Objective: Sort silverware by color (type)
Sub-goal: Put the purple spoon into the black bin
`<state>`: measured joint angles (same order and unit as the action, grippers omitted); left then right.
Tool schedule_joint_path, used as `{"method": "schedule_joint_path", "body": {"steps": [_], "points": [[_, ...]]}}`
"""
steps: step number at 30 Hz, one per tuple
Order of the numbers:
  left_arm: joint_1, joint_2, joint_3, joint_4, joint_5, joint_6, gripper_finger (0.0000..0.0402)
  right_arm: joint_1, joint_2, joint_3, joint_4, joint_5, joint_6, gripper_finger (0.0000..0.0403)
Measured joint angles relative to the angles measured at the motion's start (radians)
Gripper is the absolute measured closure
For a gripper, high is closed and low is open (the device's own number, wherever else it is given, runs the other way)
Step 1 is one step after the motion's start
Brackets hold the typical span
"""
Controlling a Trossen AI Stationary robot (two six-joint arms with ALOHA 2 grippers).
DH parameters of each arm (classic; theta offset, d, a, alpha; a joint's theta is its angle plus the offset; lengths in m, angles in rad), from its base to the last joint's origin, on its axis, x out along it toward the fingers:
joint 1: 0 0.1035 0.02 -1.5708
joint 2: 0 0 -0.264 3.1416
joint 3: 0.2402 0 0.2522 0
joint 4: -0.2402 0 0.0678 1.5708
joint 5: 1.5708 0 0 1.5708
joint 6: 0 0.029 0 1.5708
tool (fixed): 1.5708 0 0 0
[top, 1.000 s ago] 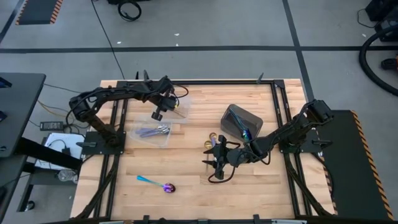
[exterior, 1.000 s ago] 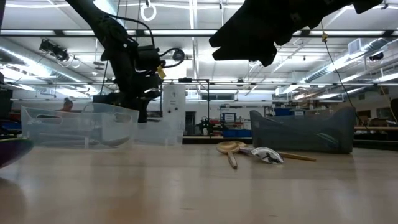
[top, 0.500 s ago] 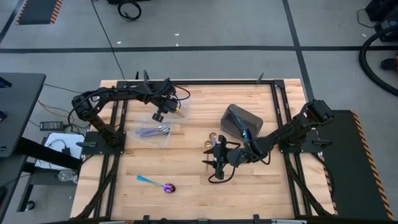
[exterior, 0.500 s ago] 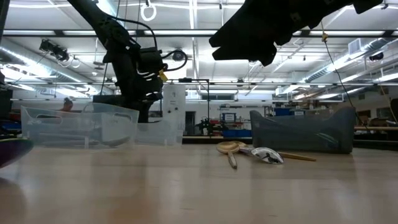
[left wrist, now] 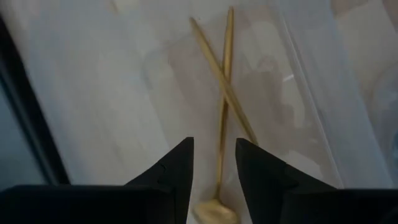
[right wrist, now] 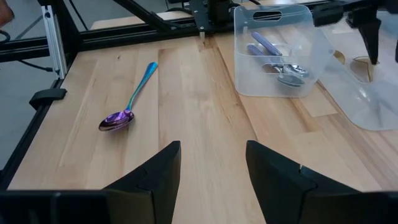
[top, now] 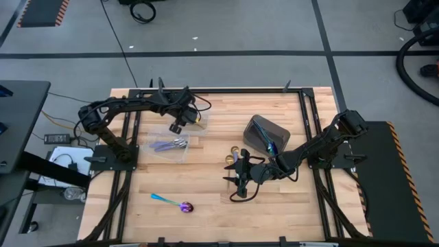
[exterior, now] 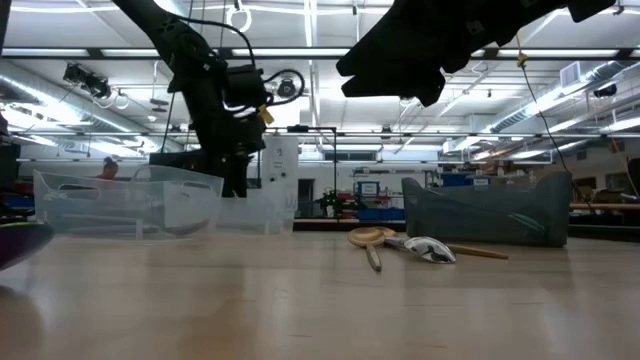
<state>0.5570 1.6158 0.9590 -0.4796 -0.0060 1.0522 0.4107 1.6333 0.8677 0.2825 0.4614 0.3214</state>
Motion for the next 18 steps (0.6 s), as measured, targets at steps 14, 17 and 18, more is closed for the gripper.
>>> {"method": "schedule_joint_path", "body": {"steps": [14,17,18], "points": [[-0.085,-0.162,0.017,-0.04,-0.051,-0.016,0.0273,0.0,0.0,0.0,-0.014,0.002,0.008,0.0212],[-0.112,-0.191,0.017,-0.046,-0.068,-0.015,0.0273,0.0,0.0,0.0,-0.018,0.003,0.008,0.0212],[-0.123,-0.196,0.017,-0.037,-0.07,-0.015,0.0273,0.0,0.0,0.0,-0.018,0.003,0.008,0.0212]]}}
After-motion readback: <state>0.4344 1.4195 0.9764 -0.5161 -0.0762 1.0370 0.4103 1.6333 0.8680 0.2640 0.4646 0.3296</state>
